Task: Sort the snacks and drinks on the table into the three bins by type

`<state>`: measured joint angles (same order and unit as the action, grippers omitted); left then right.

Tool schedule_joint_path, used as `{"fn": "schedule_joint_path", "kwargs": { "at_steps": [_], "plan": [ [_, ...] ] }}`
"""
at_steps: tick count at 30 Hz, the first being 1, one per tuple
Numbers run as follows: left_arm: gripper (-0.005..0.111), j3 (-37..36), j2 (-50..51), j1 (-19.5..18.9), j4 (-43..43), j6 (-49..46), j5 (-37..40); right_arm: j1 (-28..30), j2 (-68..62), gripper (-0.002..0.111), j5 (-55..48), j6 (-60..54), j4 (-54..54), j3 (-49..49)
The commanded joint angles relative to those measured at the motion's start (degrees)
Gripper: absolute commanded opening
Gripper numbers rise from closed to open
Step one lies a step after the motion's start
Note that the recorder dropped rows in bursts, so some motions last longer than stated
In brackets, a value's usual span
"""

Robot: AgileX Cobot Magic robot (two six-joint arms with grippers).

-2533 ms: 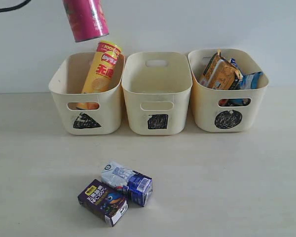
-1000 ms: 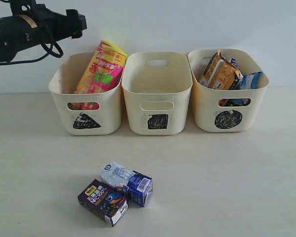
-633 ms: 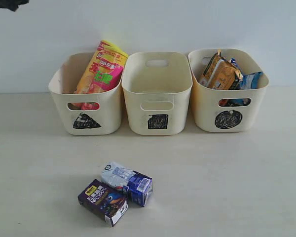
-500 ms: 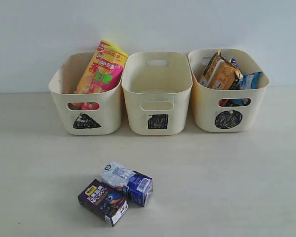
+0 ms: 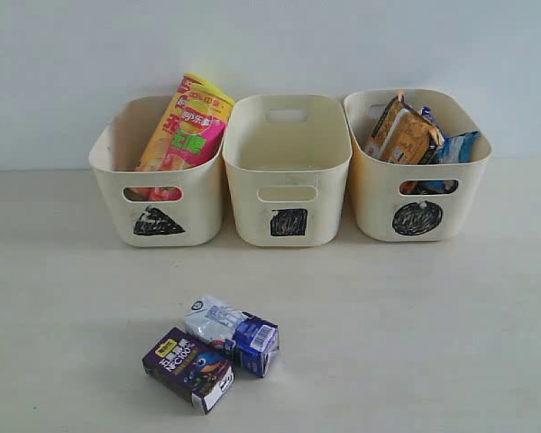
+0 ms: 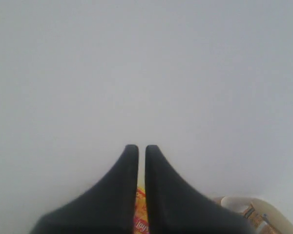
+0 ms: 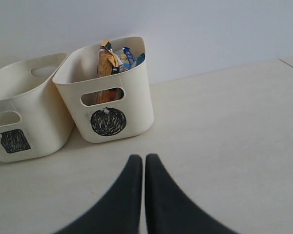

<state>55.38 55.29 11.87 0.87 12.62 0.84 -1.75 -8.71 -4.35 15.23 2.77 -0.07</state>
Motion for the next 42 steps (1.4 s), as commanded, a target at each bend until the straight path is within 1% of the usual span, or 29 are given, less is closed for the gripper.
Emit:
{"fn": "schedule_joint_path", "kwargs": {
  "at_steps": [1,5,20,25,29,34,42],
  "plan": [
    [0.005,-8.0,-6.6,-0.1,-0.4,0.5,-8.6,-0.1,0.0,0.0,0.3,-0.1,0.4,0.1],
    [0.005,-14.2,-11.6,-0.1,-0.4,0.5,-11.6,-0.1,0.0,0.0,1.4,-0.1,0.0,0.1],
    [0.005,-32.8,-28.2,-0.1,-0.4,0.0,-12.0,-0.1,0.0,0.0,2.6,0.9,-1.0,0.1],
    [0.005,-37.9,-31.7,-0.1,-0.4,-0.2,-12.0,-0.1,0.0,0.0,4.0,0.9,-1.0,0.1],
    [0.005,-42.2,-33.1,-0.1,-0.4,-0.2,-12.0,-0.1,0.0,0.0,8.5,0.9,-1.0,0.1],
    [0.005,-45.5,-33.1,-0.1,-0.4,-0.2,-11.8,-0.1,0.0,0.0,12.8,0.9,-1.0,0.1],
    [0.005,-47.9,-33.1,-0.1,-0.4,-0.2,-11.3,-0.1,0.0,0.0,14.0,0.8,-1.0,3.5]
  ]
}}
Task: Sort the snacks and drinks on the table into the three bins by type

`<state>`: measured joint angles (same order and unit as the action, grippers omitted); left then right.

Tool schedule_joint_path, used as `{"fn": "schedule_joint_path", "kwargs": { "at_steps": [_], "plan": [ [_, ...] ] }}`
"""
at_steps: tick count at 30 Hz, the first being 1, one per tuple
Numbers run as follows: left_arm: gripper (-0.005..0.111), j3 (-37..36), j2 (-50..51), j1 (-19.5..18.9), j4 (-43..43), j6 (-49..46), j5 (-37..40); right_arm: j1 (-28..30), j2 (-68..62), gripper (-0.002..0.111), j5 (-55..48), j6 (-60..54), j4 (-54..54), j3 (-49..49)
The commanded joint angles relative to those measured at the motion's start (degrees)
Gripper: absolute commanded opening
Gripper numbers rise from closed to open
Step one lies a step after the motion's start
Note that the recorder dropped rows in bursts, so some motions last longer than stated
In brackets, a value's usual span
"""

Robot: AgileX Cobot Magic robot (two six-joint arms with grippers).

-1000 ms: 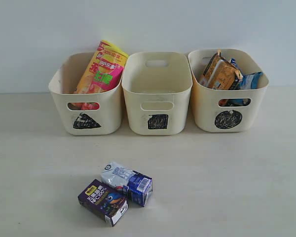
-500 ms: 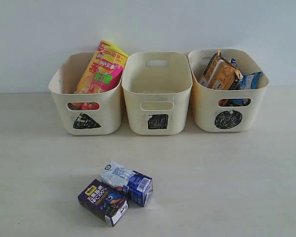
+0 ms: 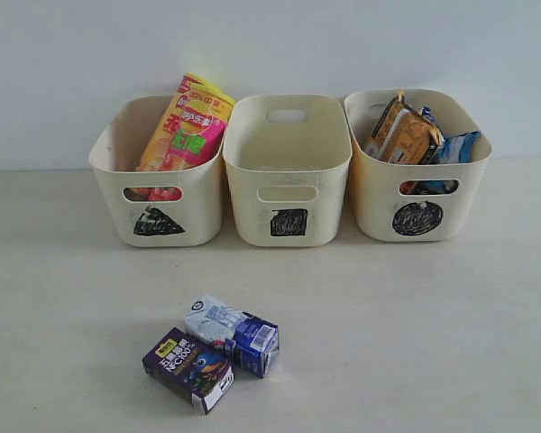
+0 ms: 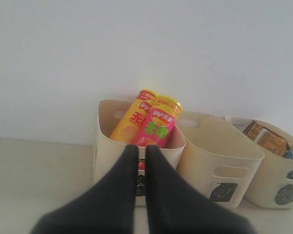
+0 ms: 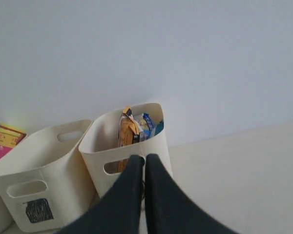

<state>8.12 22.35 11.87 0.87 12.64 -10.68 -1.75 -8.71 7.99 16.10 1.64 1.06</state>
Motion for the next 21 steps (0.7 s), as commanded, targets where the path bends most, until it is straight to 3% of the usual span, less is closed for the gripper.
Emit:
{"fn": "schedule_joint_path", "kwargs": {
  "at_steps": [1,10,21],
  "plan": [
    [0.005,-0.6,-0.2,-0.1,-0.4,-0.2,0.2,-0.1,0.0,0.0,1.7,-0.1,0.1,3.2],
    [0.005,-0.6,-0.2,-0.1,-0.4,-0.2,0.1,-0.1,0.0,0.0,-1.3,-0.1,0.3,9.5],
    [0.005,-0.6,-0.2,0.0,-0.4,-0.2,0.1,-0.1,0.0,0.0,-12.5,-2.8,0.4,21.4]
  ]
}}
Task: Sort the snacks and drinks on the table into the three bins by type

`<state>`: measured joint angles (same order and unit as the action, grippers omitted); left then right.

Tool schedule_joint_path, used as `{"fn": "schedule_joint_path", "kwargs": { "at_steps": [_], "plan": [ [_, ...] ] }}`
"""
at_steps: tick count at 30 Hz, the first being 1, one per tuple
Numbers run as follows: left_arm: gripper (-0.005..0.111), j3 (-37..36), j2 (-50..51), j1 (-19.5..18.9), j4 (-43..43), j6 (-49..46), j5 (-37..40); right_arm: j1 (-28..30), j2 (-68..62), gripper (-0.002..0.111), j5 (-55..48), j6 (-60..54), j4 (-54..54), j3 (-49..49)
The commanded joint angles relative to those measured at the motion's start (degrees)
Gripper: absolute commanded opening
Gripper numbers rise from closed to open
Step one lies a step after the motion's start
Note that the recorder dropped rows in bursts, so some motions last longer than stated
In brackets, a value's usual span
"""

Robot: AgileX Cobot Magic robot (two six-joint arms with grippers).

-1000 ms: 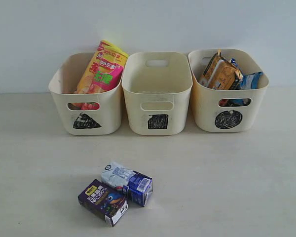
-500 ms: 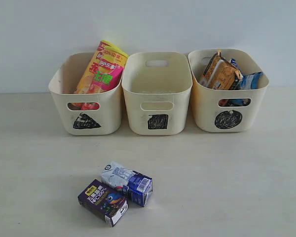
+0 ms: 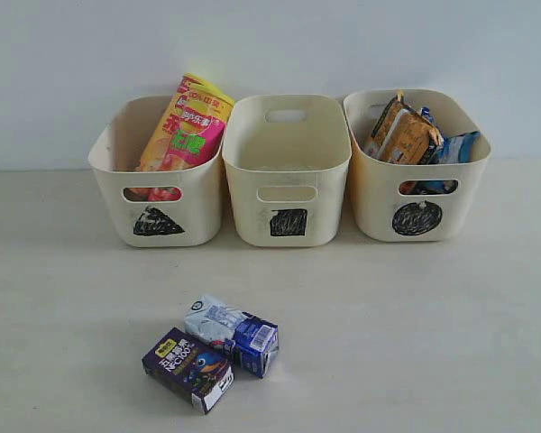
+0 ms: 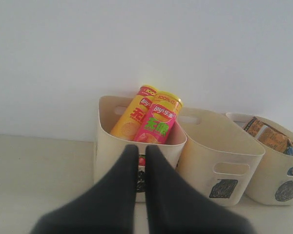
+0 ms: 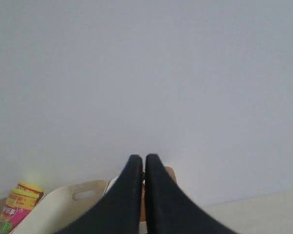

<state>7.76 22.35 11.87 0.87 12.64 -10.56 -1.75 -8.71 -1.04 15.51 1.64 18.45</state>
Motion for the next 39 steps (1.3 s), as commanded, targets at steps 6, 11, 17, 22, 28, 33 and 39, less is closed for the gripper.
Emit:
{"fn": "schedule_joint_path", "kwargs": {
  "at_steps": [6,11,17,22,28,33,39],
  "plan": [
    [0.005,-0.2,-0.2,0.0,-0.4,-0.2,0.0,-0.1,-6.8,0.0,-11.6,-3.2,0.2,12.2],
    [0.005,-0.2,-0.2,0.0,-0.4,-0.2,0.0,-0.1,-18.3,0.0,-18.5,-17.2,-9.2,19.0],
    [0.005,-0.2,-0.2,0.0,-0.4,-0.2,0.0,-0.1,-34.1,0.0,-30.6,-33.9,-24.8,28.9],
    [0.005,-0.2,-0.2,0.0,-0.4,-0.2,0.0,-0.1,-45.5,0.0,-45.0,-35.7,-27.2,37.1],
    [0.005,-0.2,-2.3,-1.2,-2.2,-0.2,0.3,-0.1,-52.6,0.0,-50.8,-43.0,-36.9,39.5],
    [0.005,-0.2,-5.2,-7.2,-3.6,-0.2,0.3,-3.7,-53.2,0.0,-51.1,-44.6,-36.8,39.5],
    [0.005,-1.5,-10.0,-13.0,-3.2,-0.2,-0.2,-12.8,-53.2,0.0,-50.7,-44.2,-31.6,39.5]
  ]
}}
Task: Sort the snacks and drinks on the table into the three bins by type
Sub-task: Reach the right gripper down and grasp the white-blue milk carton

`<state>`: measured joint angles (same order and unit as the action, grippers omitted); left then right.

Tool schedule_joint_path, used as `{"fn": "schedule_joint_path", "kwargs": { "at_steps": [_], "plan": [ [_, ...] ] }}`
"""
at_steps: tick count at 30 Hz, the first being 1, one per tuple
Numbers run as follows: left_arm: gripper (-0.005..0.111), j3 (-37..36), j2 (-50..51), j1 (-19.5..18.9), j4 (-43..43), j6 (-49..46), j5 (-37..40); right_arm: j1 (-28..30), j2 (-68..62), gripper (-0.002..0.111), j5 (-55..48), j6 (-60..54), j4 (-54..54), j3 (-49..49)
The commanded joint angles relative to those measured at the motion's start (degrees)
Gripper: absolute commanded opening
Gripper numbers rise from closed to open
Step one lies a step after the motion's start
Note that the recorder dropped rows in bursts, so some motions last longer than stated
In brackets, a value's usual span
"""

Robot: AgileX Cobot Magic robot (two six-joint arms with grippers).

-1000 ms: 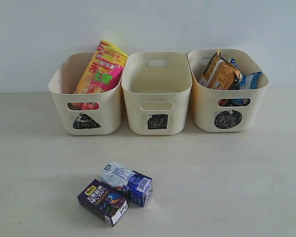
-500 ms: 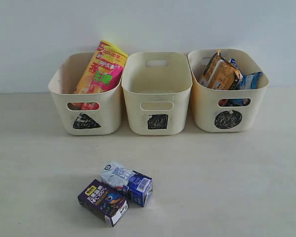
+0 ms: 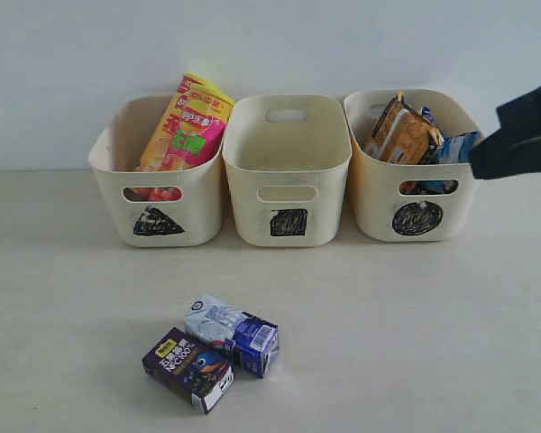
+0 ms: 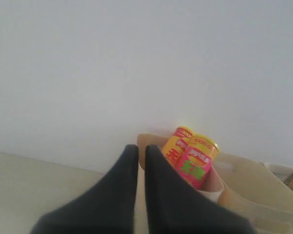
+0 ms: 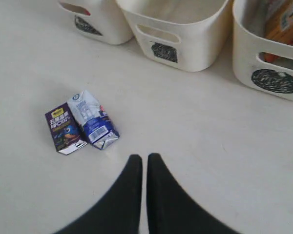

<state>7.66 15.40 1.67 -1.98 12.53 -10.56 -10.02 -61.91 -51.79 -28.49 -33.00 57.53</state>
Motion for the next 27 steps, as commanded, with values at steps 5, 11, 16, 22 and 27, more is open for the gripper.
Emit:
{"fn": "schedule_joint_path", "kwargs": {
  "at_steps": [5,11,16,22,27],
  "plan": [
    [0.005,-6.6,-6.3,-4.6,-0.3,-0.1,-2.7,-10.3,-2.3,0.0,1.3,3.5,8.0,0.5],
    [0.005,-7.7,-6.6,-4.4,-0.3,-0.1,8.6,-15.3,-7.6,0.0,1.2,5.3,8.2,0.5],
    [0.005,-7.7,-6.6,-4.4,-0.3,-0.1,10.2,-18.3,-9.6,0.0,3.6,6.6,8.1,0.5],
    [0.005,-7.7,-6.6,-4.4,-0.3,-0.1,11.5,-24.2,-18.3,0.0,-1.2,8.6,10.7,5.9],
    [0.005,-7.7,-13.9,-4.4,-0.3,-0.1,16.8,-27.3,-29.9,0.0,-6.2,10.2,14.1,15.9]
  ]
}}
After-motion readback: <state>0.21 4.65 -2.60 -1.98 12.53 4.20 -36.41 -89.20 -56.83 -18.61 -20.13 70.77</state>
